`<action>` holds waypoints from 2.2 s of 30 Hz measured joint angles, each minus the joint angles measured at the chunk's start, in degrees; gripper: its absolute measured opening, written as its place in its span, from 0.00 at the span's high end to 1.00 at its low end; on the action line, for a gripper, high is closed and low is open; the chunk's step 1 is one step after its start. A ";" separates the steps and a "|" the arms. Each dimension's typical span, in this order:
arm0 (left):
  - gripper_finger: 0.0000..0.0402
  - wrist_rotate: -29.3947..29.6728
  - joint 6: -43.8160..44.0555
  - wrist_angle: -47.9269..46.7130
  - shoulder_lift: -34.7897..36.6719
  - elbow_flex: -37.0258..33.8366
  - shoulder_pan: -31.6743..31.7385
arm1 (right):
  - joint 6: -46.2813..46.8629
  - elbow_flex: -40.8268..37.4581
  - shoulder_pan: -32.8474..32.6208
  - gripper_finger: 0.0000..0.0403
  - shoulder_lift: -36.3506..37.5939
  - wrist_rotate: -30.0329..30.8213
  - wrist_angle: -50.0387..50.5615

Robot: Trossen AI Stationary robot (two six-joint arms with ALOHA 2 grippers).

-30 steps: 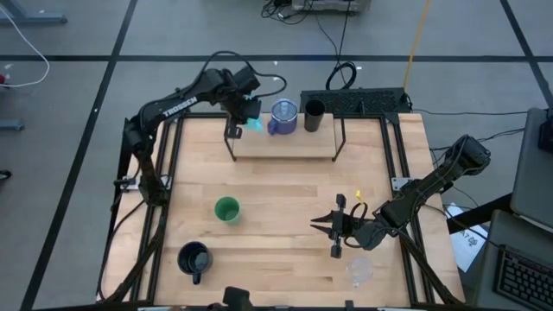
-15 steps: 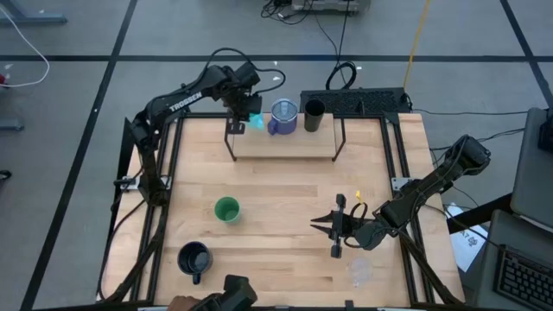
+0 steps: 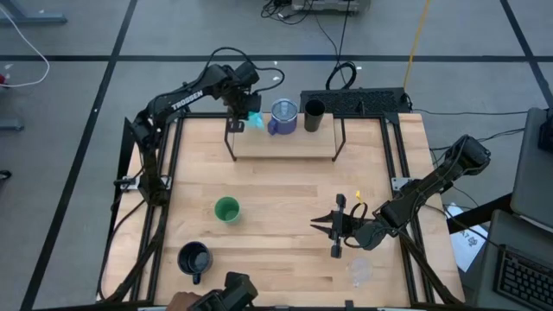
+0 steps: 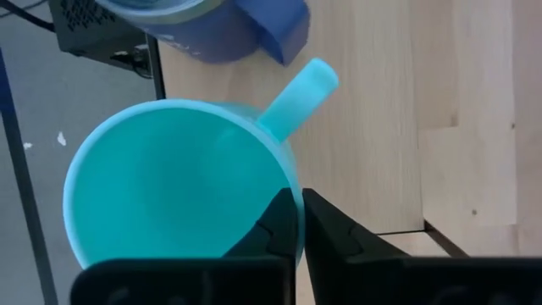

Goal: Stack small to large cups/mugs on shelf
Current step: Put the light blue mug on the shelf, then put the green cup on the shelf

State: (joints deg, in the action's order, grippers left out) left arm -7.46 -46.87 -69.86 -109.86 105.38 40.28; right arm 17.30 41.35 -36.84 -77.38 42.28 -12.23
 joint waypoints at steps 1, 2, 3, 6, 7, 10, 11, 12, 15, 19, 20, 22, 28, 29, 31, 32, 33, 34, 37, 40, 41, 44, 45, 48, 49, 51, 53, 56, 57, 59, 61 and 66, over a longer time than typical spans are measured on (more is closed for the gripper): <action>0.97 0.03 0.00 -0.01 -0.09 0.00 0.03 | -0.02 0.00 0.00 0.88 0.00 0.00 0.00; 0.97 0.03 0.00 -0.01 -0.13 0.00 0.03 | 0.00 0.00 0.00 0.88 0.00 0.00 0.00; 0.97 0.00 0.00 0.01 -0.13 0.00 0.17 | -0.01 0.01 0.00 0.88 0.00 0.00 0.00; 0.99 -0.11 -0.13 0.58 -0.75 0.02 0.10 | 0.00 0.00 0.00 0.88 0.00 -0.01 -0.02; 0.99 -0.09 -0.06 0.55 -1.02 0.02 0.22 | 0.00 -0.01 0.00 0.88 0.00 0.00 -0.04; 0.97 0.01 0.25 0.65 -1.55 -0.02 0.30 | -0.02 0.01 0.00 0.88 0.00 -0.01 -0.42; 0.97 -0.04 0.35 0.66 -1.62 -0.02 0.46 | -0.04 0.00 0.00 0.88 0.00 0.00 -0.42; 0.97 0.00 0.46 0.82 -2.00 -0.02 0.55 | -0.04 -0.01 0.00 0.88 0.00 0.00 -0.42; 0.99 0.00 0.51 1.14 -3.38 0.00 0.52 | -0.23 -0.01 0.00 0.88 0.00 -0.01 -0.47; 0.97 0.32 0.66 1.04 -4.18 0.00 0.62 | -0.24 -0.01 0.00 0.88 0.00 -0.02 -0.82; 0.96 0.37 0.68 1.05 -4.20 0.00 0.66 | -0.24 0.01 0.00 0.88 0.00 -0.02 -0.87; 0.95 0.40 0.66 1.40 -4.20 0.00 0.69 | -0.24 -0.01 0.00 0.88 0.00 -0.02 -0.85; 0.97 0.42 1.11 1.39 -4.20 0.00 0.93 | -0.44 -0.01 0.00 0.88 0.00 -0.02 -0.84; 0.97 0.44 1.07 1.42 -4.20 0.00 0.97 | -0.46 -0.01 0.00 0.88 0.00 -0.02 -0.85; 0.96 0.39 0.96 1.72 -4.20 0.00 0.97 | -0.46 0.01 0.00 0.88 0.00 -0.02 -0.85; 0.94 0.39 1.09 2.13 -4.20 0.00 0.97 | -0.45 0.00 0.00 0.88 0.00 -0.02 -0.85; 0.93 0.39 1.19 2.52 -4.20 0.00 0.95 | -0.45 -0.01 0.00 0.88 0.00 -0.02 -0.85; 0.91 0.39 1.40 2.70 -4.20 0.00 0.95 | -0.46 0.01 0.00 0.88 0.00 -0.02 -0.85; 0.86 0.64 1.56 2.54 -4.20 0.00 0.94 | -0.46 -0.01 0.00 0.88 0.00 -0.02 -0.85; 0.82 0.90 1.60 2.73 -4.20 0.00 0.93 | -0.45 0.00 0.00 0.88 0.00 -0.02 -0.85; 0.81 0.94 1.60 2.77 -4.20 0.00 0.95 | -0.46 0.01 0.00 0.88 0.00 -0.02 -0.85; 0.80 1.01 1.77 2.72 -4.20 0.00 0.95 | -0.45 0.00 0.00 0.88 0.00 -0.02 -0.85; 0.80 1.01 1.77 2.65 -4.20 0.00 0.95 | -0.46 -0.01 0.00 0.88 0.00 -0.02 -0.85; 0.80 1.03 1.82 2.55 -4.20 0.00 0.88 | -0.46 -0.01 0.00 0.88 0.00 -0.02 -0.85; 0.79 1.03 1.95 2.43 -4.20 0.00 0.88 | -0.44 0.01 0.00 0.88 0.00 -0.02 -0.85; 0.79 1.05 2.05 2.33 -4.16 0.00 0.88 | -0.45 0.01 0.00 0.88 0.00 -0.02 -0.85; 0.79 1.30 2.18 2.19 -4.05 0.00 0.84 | -0.45 0.01 0.00 0.88 0.00 -0.02 -0.85; 0.79 2.04 2.41 1.55 -3.61 0.00 0.73 | -0.44 -0.01 0.00 0.88 0.00 -0.02 -0.85; 0.79 2.52 2.46 1.57 -3.51 0.01 0.57 | -0.45 0.01 0.00 0.88 0.00 -0.02 -0.85; 0.79 3.13 2.49 1.13 -2.92 0.00 0.47 | -0.44 -0.01 0.00 0.88 0.00 -0.02 -0.85; 0.79 3.30 2.43 1.07 -1.95 0.00 0.14 | -0.46 0.01 0.00 0.88 0.00 -0.02 -0.85; 0.79 3.35 2.89 1.11 1.01 0.01 -0.40 | -0.45 0.00 0.00 0.88 0.00 -0.02 -0.85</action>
State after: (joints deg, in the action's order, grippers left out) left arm -4.11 -43.99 -68.75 -108.85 105.39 39.88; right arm 16.85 41.35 -36.84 -77.38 42.26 -13.08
